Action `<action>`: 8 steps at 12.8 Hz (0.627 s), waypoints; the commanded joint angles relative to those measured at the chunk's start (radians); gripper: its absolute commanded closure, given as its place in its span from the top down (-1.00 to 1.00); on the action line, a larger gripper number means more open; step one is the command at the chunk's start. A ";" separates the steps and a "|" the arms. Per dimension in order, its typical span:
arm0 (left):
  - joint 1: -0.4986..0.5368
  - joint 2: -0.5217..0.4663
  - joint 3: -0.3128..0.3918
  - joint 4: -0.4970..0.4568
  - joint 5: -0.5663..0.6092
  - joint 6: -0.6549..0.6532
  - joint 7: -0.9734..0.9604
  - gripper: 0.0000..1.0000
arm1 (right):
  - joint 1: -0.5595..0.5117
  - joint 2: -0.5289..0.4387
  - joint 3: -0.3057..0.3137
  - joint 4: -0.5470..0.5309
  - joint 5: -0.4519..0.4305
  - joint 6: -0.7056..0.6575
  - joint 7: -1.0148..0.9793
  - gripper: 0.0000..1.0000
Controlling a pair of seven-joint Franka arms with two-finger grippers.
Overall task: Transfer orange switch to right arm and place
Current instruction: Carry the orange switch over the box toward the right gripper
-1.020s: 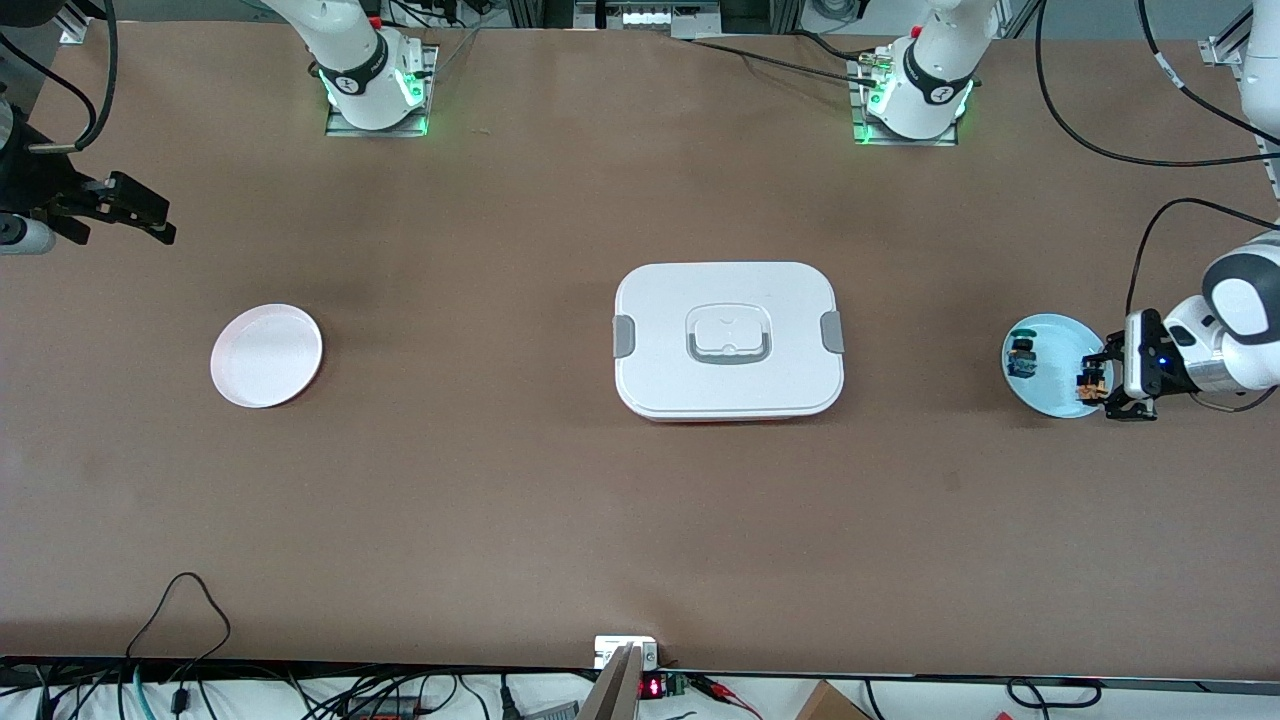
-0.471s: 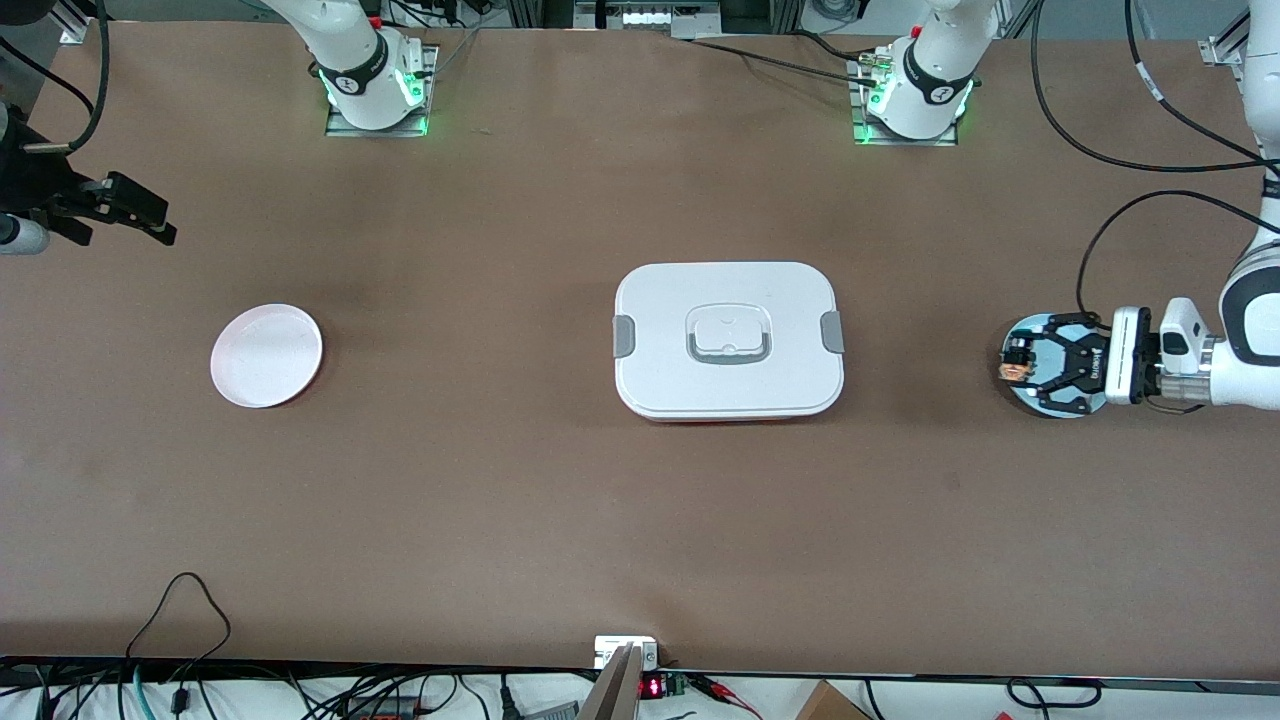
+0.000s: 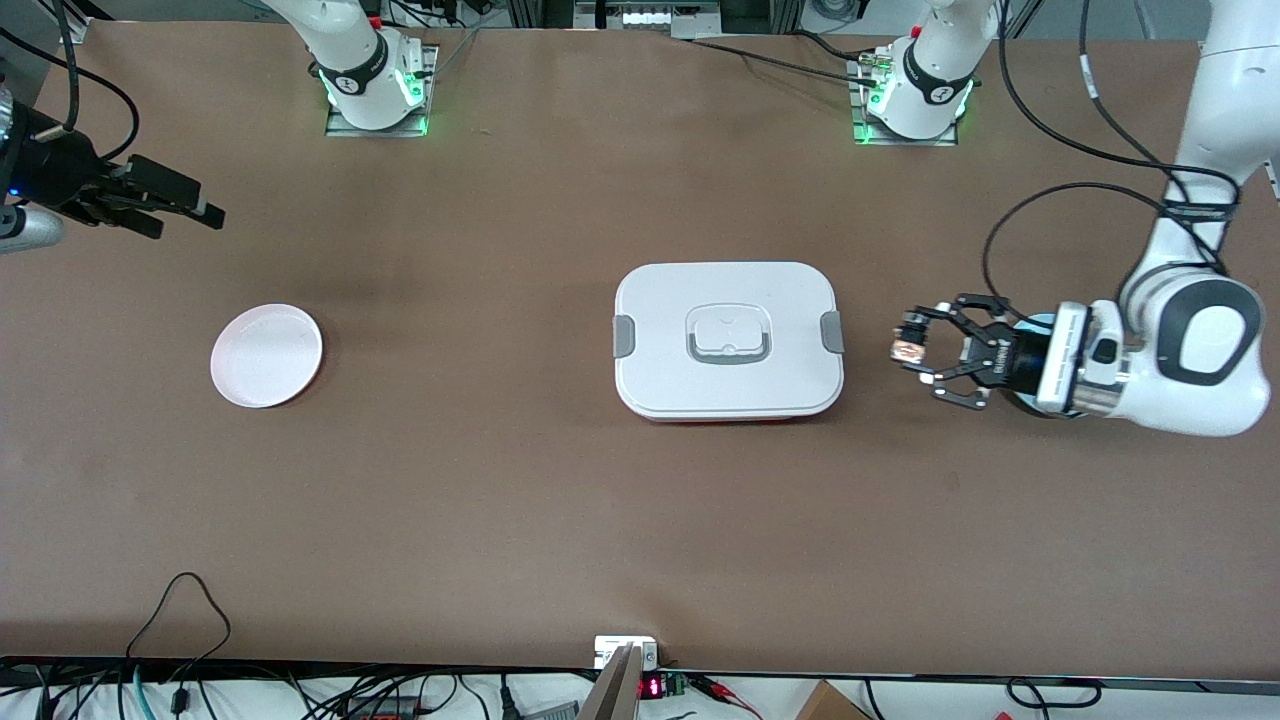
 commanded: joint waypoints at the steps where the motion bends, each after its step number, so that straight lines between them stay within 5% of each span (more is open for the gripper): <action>1: -0.076 0.004 -0.010 0.028 -0.148 -0.010 -0.105 -1.00 | -0.009 0.022 -0.001 0.010 0.142 -0.040 -0.017 1.00; 3: -0.138 -0.003 -0.035 0.028 -0.260 0.045 -0.114 -1.00 | -0.006 0.029 0.001 0.010 0.215 -0.048 -0.018 1.00; 4: -0.167 -0.003 -0.064 0.030 -0.294 0.092 -0.108 -1.00 | -0.006 0.043 -0.001 0.009 0.330 -0.073 -0.018 1.00; 6: -0.209 -0.003 -0.168 0.031 -0.371 0.218 -0.099 -1.00 | -0.009 0.101 -0.001 0.012 0.528 -0.164 -0.014 1.00; 8: -0.277 -0.003 -0.256 0.053 -0.380 0.379 -0.102 -1.00 | -0.010 0.132 -0.001 0.012 0.623 -0.221 0.000 1.00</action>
